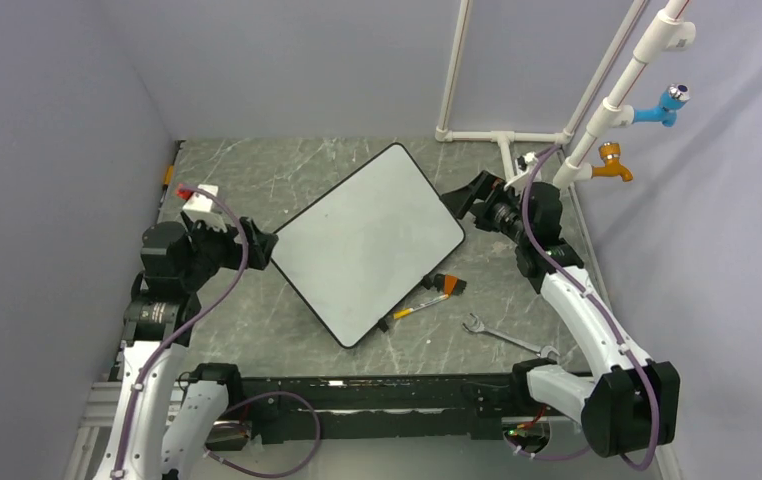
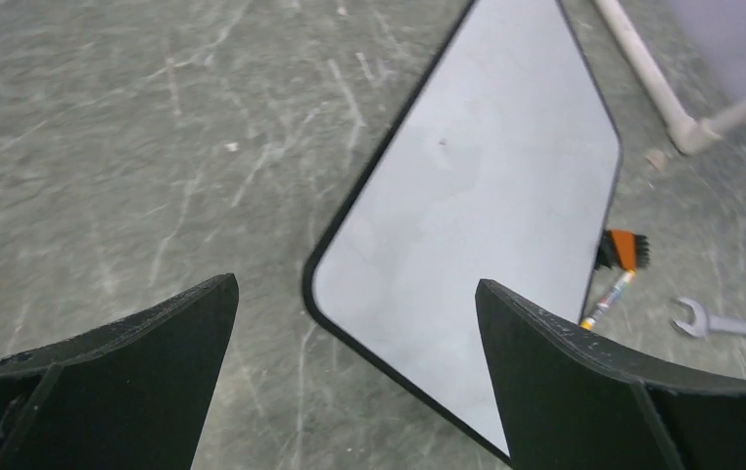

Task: Write a sentence on the whiteboard
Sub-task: Pick up the whiteboard marker from the center of the board.

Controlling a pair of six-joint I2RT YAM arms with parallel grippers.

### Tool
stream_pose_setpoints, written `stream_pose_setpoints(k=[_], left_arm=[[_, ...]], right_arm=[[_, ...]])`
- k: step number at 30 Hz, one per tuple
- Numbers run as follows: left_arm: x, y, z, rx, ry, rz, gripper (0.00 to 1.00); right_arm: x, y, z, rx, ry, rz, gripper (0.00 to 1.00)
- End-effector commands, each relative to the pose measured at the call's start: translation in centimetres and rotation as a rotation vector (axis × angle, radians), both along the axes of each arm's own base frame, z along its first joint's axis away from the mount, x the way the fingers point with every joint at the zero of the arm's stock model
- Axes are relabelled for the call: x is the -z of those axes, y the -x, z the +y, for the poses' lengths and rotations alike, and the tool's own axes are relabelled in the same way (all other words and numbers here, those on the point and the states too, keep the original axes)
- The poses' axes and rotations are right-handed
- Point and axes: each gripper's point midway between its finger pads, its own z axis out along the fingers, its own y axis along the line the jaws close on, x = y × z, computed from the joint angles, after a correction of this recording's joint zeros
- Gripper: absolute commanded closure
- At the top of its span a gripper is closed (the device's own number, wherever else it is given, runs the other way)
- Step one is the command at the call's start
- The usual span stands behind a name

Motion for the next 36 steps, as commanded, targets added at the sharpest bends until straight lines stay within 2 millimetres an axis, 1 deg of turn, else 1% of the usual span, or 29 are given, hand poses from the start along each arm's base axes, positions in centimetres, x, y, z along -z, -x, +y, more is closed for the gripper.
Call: stream_pose_setpoints(k=[1,4,7,11,15,19,22,26,28,29,30,31,32,33,34,36], left_arm=[[-1.5,0.6,-3.2,0.181,0.004,-0.082,0.01],[-1.1,0.9,-4.6,0.238,-0.014,-0.068,0.01],[-0.7,1.4,-6.4,0.300,-0.032,-0.048,0.01],[-0.4,2.0,-8.7,0.361,-0.052,-0.019,0.01],[-0.4,2.8,-12.1,0.449,-0.081,0.002,0.05],[-1.0,3.5,-16.5,0.527,-0.167,-0.032,0.04],[-0.5,3.8,-19.8,0.596,-0.240,-0.029,0.05],[1.2,4.5,-24.0,0.722,-0.343,-0.046,0.08],[2.1,4.4,-25.4,0.761,-0.377,-0.062,0.09],[3.0,4.5,-26.3,0.793,-0.389,-0.057,0.09],[3.3,4.7,-26.9,0.824,-0.395,-0.058,0.09],[4.1,4.9,-27.5,0.859,-0.409,-0.038,0.11],[4.3,5.0,-28.1,0.886,-0.418,-0.025,0.13],[5.5,5.2,-28.6,0.914,-0.443,0.014,0.16],[5.8,5.3,-29.1,0.936,-0.452,0.022,0.19],[7.6,5.7,-30.3,0.987,-0.478,0.057,0.22]], right_arm=[[0.8,1.6,-0.5,0.018,0.015,0.065,0.00],[1.7,2.6,-1.2,0.039,0.052,0.120,0.00],[2.4,3.7,-1.9,0.061,0.091,0.167,0.00],[3.1,5.1,-2.8,0.078,0.148,0.189,0.00],[3.5,6.4,-3.2,0.069,0.180,0.180,0.00],[3.8,7.1,-3.1,0.051,0.183,0.179,0.00],[3.9,7.3,-3.2,0.052,0.194,0.179,0.00],[3.6,7.5,-4.2,0.091,0.232,0.173,0.00],[3.5,7.5,-5.1,0.141,0.257,0.175,0.00],[3.5,7.6,-5.5,0.162,0.266,0.179,0.00],[3.5,7.8,-5.9,0.182,0.270,0.180,0.00],[3.6,7.9,-6.1,0.196,0.271,0.181,0.00],[3.7,8.1,-6.3,0.205,0.272,0.180,0.00],[3.8,8.2,-6.5,0.212,0.272,0.184,0.00],[4.0,8.4,-6.6,0.216,0.273,0.186,0.00],[4.2,8.6,-6.6,0.215,0.277,0.193,0.00]])
